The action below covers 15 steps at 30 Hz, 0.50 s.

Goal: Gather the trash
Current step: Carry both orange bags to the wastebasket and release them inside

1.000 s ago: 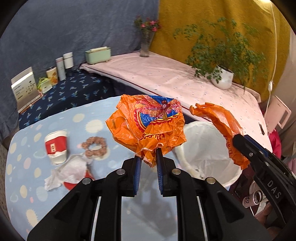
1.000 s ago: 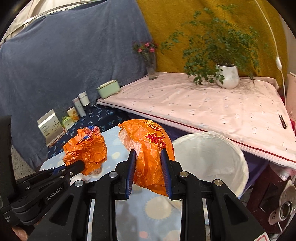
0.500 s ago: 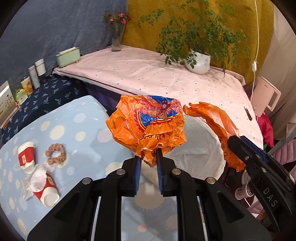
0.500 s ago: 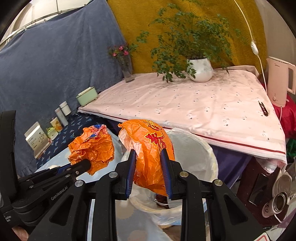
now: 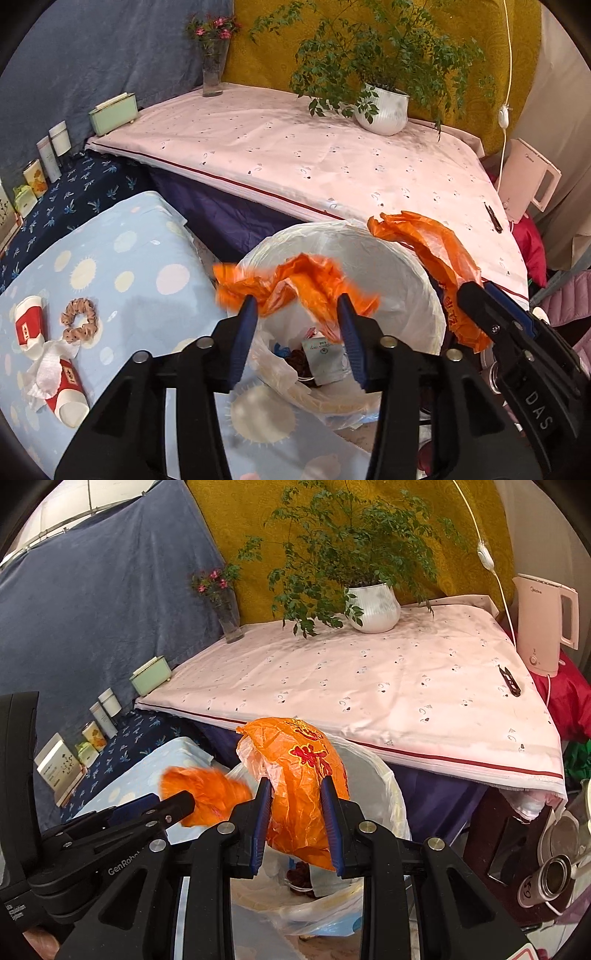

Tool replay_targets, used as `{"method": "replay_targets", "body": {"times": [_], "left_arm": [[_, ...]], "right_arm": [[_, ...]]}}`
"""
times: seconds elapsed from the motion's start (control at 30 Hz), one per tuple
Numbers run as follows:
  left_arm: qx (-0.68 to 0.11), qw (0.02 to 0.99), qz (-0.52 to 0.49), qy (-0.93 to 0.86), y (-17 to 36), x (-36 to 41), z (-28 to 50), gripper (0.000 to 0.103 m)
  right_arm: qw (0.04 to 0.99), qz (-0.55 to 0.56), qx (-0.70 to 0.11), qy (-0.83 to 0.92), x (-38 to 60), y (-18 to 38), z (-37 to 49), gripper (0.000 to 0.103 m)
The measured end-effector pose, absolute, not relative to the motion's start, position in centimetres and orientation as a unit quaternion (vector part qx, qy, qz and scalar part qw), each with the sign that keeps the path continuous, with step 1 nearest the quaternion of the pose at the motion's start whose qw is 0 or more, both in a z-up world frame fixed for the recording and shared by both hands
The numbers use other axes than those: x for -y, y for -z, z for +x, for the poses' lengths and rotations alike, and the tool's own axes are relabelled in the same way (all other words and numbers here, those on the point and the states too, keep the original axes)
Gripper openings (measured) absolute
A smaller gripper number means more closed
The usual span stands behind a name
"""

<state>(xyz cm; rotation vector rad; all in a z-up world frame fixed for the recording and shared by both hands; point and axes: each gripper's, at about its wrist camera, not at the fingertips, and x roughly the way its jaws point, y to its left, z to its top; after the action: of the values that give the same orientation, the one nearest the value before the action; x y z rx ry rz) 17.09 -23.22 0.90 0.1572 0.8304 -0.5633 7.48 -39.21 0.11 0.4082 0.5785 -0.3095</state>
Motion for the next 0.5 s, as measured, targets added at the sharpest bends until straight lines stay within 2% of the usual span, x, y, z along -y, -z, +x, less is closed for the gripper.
{"method": "replay_targets", "body": {"times": [0.23, 0.5], "left_arm": [[-0.408, 0.873, 0.06, 0.26, -0.4, 22.2, 17.9, 0.05], [-0.407, 0.877, 0.051, 0.249, -0.4, 20.7, 18.6, 0.05]], "right_arm": [[0.924, 0.199, -0.29, 0.15, 39.2, 0.5, 8.2, 0.026], [0.925, 0.193, -0.297, 0.14, 38.1, 0.9, 9.3, 0.028]]}}
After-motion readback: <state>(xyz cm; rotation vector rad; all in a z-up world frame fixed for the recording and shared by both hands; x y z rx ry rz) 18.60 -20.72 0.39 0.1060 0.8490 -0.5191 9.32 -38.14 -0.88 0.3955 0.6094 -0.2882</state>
